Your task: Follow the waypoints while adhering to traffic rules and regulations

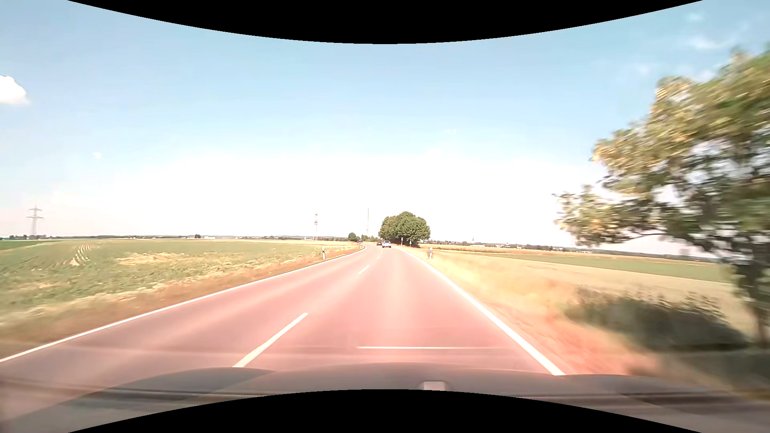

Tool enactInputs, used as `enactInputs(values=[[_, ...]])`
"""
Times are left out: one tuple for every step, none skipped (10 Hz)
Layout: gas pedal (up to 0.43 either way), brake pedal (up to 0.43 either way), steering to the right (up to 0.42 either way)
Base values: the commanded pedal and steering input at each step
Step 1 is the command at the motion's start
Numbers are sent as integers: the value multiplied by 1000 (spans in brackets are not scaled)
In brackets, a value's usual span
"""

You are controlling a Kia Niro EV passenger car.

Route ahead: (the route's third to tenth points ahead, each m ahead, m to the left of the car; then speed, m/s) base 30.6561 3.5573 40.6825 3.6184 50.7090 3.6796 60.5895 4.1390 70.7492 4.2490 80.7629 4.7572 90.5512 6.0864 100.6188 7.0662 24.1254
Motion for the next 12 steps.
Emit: enactInputs(values=[[240,0,-6],[240,0,-6],[240,0,-6],[240,0,-6],[240,0,-6],[240,0,-6],[240,0,-6],[240,0,-6],[240,0,-6],[240,0,-6],[240,0,-6],[240,0,-6]])
